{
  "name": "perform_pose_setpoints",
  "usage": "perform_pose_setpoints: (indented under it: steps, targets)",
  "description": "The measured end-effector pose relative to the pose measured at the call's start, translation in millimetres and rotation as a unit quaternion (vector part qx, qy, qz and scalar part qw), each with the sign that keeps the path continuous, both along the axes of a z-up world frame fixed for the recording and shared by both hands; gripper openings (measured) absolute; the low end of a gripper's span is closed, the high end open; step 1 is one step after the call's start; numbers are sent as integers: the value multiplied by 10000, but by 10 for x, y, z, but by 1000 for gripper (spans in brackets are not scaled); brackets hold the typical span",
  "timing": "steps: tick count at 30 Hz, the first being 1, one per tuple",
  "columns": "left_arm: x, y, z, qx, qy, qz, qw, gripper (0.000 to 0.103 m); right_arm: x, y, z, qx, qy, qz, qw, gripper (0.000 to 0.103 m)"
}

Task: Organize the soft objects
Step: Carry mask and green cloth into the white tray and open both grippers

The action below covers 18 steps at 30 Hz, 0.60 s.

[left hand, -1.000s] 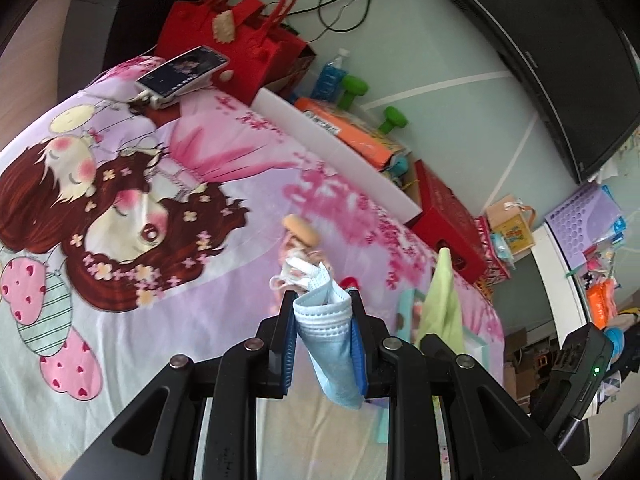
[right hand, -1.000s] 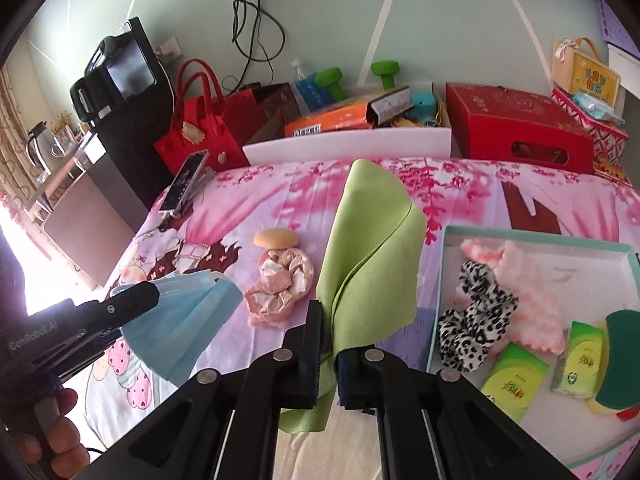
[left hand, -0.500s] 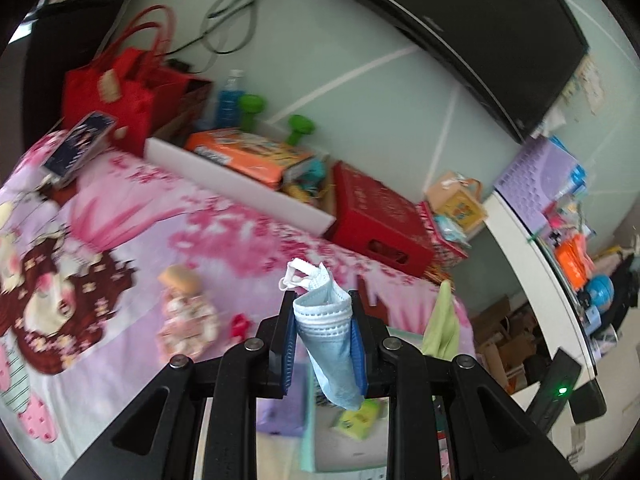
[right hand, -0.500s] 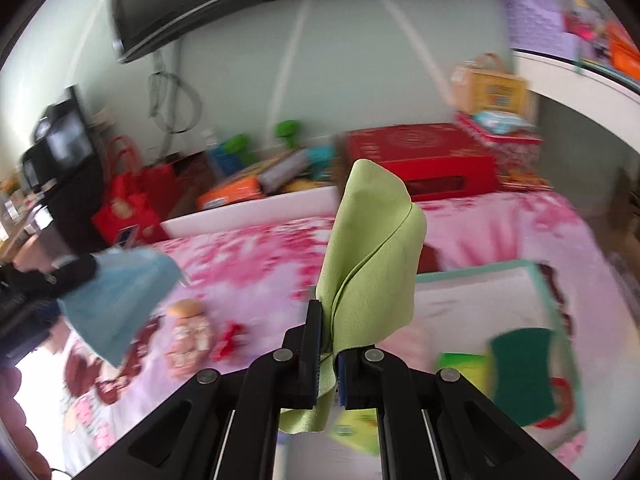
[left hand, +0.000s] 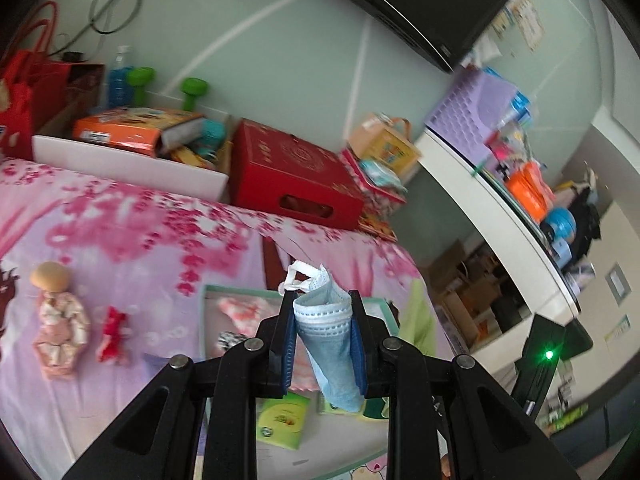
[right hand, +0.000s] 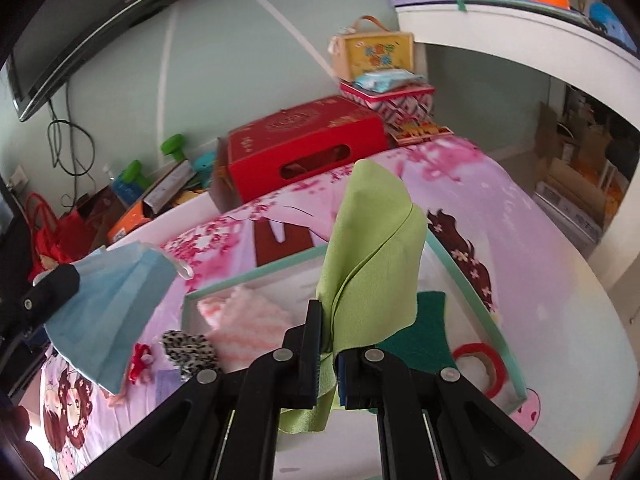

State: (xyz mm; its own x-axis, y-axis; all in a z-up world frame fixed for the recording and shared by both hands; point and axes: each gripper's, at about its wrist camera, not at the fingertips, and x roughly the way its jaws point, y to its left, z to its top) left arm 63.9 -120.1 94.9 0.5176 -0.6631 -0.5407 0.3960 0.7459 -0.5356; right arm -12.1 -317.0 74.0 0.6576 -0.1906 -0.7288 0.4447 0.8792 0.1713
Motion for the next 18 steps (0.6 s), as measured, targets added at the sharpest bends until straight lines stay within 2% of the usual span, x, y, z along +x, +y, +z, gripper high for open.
perform_pose_setpoints:
  steps: [7, 11, 16, 18]
  targets:
    - [51, -268, -326, 163, 214, -183, 9995, 24, 6, -28, -135, -48, 238, 12, 9997, 8]
    - [76, -381, -479, 302, 318, -280, 9986, 24, 101, -9, -305, -44, 606, 96, 9981, 10]
    - [78, -436, -569, 396, 451, -303, 9977, 25, 122, -19, -414, -4, 830, 84, 9965, 10]
    - [83, -430, -575, 457, 478, -253, 9975, 29, 113, -12, -410, -38, 847, 74, 9964, 10]
